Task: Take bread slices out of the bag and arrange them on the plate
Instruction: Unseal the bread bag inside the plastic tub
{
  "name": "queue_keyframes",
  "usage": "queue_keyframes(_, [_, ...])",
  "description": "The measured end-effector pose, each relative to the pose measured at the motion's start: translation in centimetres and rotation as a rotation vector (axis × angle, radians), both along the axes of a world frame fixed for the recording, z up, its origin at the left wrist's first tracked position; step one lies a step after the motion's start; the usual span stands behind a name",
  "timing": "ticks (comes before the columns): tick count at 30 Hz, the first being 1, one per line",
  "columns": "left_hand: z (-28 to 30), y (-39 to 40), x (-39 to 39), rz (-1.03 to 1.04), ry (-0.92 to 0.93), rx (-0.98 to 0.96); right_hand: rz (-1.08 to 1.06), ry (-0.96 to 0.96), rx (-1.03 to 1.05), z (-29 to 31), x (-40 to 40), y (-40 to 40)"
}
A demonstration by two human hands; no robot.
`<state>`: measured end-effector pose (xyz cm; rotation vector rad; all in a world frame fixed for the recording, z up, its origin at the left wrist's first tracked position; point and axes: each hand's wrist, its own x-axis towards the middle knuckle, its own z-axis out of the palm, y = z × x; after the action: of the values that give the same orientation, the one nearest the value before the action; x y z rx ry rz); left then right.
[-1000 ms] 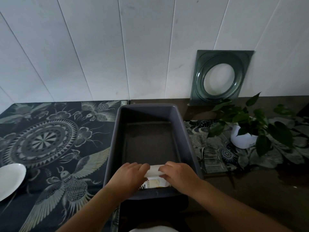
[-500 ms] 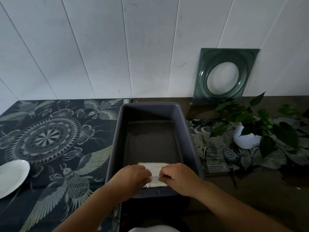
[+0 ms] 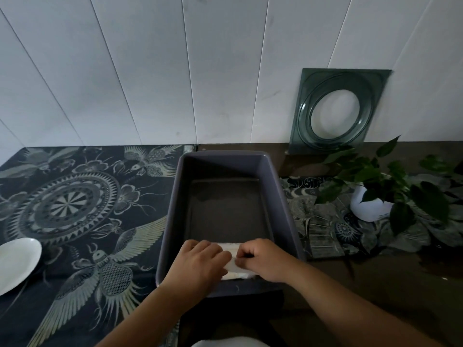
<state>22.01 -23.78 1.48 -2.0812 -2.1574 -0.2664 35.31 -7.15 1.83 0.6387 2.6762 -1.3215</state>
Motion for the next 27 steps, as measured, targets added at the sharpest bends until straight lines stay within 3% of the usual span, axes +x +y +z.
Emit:
queue_keyframes(5, [-0.2, -0.2, 0.2, 0.053, 0.003, 0.02, 0.051, -0.015, -0.025, 0.5, 0.1, 0.0])
queue_keyframes(12, [-1.0, -0.1, 1.0, 0.17, -0.009, 0.024, -0.018, -0.067, -0.326, 0.5, -0.1, 1.0])
queue_keyframes(18, [-1.8, -0.1, 0.5, 0.101, -0.014, 0.123, -0.01, -0.144, -0.46, 0.4, -0.5, 1.6])
queue_keyframes(20, [-1.8, -0.1, 0.4, 0.065, -0.041, 0.128, 0.048, -0.172, -0.372, 0.5, -1.0, 1.3])
queue_keyframes(22, [-1.9, -0.1, 0.3, 0.036, -0.047, 0.144, 0.123, -0.185, -0.148, 0.9, -1.7, 0.7])
queue_keyframes(27, [-1.4, -0.4, -1.2, -0.025, -0.073, 0.216, 0.225, -0.066, 0.218, 2.3, -3.1, 0.4])
